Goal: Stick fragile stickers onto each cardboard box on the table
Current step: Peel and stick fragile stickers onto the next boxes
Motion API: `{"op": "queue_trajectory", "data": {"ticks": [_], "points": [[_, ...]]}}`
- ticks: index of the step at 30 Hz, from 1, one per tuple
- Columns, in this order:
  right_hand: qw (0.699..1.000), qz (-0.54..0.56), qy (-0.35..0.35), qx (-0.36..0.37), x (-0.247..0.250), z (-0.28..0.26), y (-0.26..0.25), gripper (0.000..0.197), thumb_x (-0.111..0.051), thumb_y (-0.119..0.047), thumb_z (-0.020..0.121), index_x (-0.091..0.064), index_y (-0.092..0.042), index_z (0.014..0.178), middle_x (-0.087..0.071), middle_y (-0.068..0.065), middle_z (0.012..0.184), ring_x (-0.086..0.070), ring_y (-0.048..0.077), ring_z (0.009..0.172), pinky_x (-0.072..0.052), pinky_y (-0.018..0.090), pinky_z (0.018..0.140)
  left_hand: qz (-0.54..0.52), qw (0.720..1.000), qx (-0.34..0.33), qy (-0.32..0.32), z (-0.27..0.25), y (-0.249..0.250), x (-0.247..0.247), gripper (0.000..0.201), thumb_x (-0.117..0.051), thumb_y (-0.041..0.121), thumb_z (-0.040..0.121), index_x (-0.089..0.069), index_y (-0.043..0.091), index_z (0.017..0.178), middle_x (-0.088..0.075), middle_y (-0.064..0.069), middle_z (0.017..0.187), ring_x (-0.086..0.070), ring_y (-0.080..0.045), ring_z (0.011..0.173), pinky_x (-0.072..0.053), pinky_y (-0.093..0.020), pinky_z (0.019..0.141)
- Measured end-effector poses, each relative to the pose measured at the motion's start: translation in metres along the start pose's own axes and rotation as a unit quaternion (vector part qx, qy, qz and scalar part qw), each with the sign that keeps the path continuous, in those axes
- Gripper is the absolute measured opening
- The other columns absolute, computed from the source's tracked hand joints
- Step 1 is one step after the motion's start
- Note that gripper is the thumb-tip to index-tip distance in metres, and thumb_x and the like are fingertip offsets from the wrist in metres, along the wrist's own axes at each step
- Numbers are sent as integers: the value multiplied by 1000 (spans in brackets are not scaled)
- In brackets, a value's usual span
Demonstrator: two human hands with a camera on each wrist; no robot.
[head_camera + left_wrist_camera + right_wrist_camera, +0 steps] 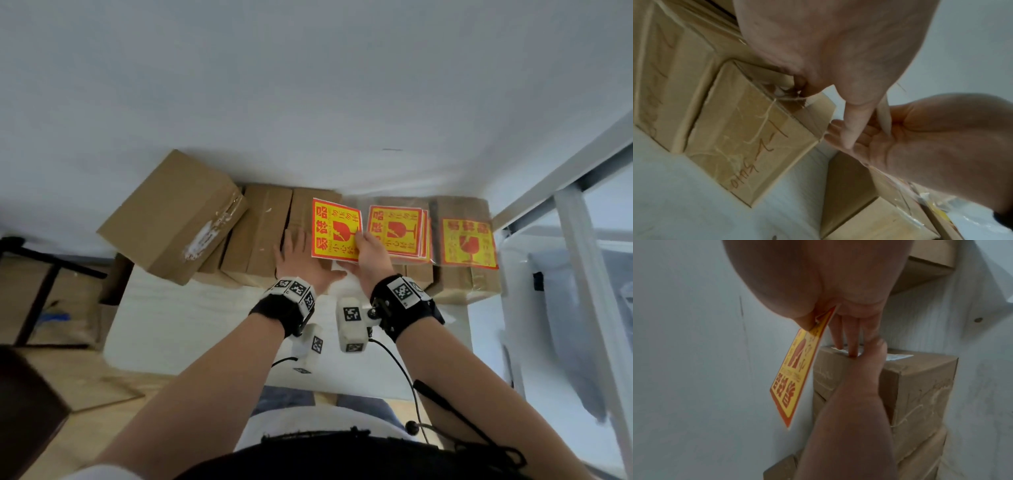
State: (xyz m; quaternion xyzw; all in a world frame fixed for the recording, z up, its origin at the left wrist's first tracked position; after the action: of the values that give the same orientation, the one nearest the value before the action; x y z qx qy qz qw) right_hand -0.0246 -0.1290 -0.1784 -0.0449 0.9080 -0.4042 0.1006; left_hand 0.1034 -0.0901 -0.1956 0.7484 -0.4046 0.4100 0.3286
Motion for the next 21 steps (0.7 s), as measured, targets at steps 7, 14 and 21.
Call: {"op": "queue_trajectory", "data": {"ticks": [7, 14, 21], "points": [[998, 60, 10, -11, 20, -1, 5, 22, -40, -24, 106, -56, -10, 99, -66, 9, 100, -67, 23, 94, -54, 47, 95, 10, 1000, 12, 0, -3, 4, 0, 111, -68, 69, 71, -8, 32, 157, 8, -4, 166, 13, -36, 150, -1, -55, 120], [994, 98, 39, -20, 46, -5, 17, 20, -41, -24, 105, -58, -16, 97, -67, 9, 103, -67, 26, 97, -56, 48, 91, -22, 997, 64, 47, -19, 10, 6, 86, -77, 54, 66, -35, 38, 139, -25, -16, 155, -25, -39, 140, -21, -48, 114], [980, 187, 72, 11, 84, -2, 7, 26, -42, -18, 105, -53, -7, 125, -58, 10, 115, -62, 21, 92, -55, 41, 90, -242, 959, 145, 3, -24, -4, 3, 94, -82, 42, 62, -29, 26, 138, -42, -10, 134, -51, -35, 116, -46, -45, 97]]}}
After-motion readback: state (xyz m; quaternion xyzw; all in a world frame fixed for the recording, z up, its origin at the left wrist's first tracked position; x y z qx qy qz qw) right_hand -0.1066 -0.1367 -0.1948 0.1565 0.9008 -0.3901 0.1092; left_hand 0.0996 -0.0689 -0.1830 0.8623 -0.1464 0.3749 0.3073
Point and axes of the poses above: each hand's wrist, its own z-axis towards the middle knuckle, its own x-axis out of the back of the hand, y = z × x, the point moved 9 cm from there along z, towards the middle knuckle
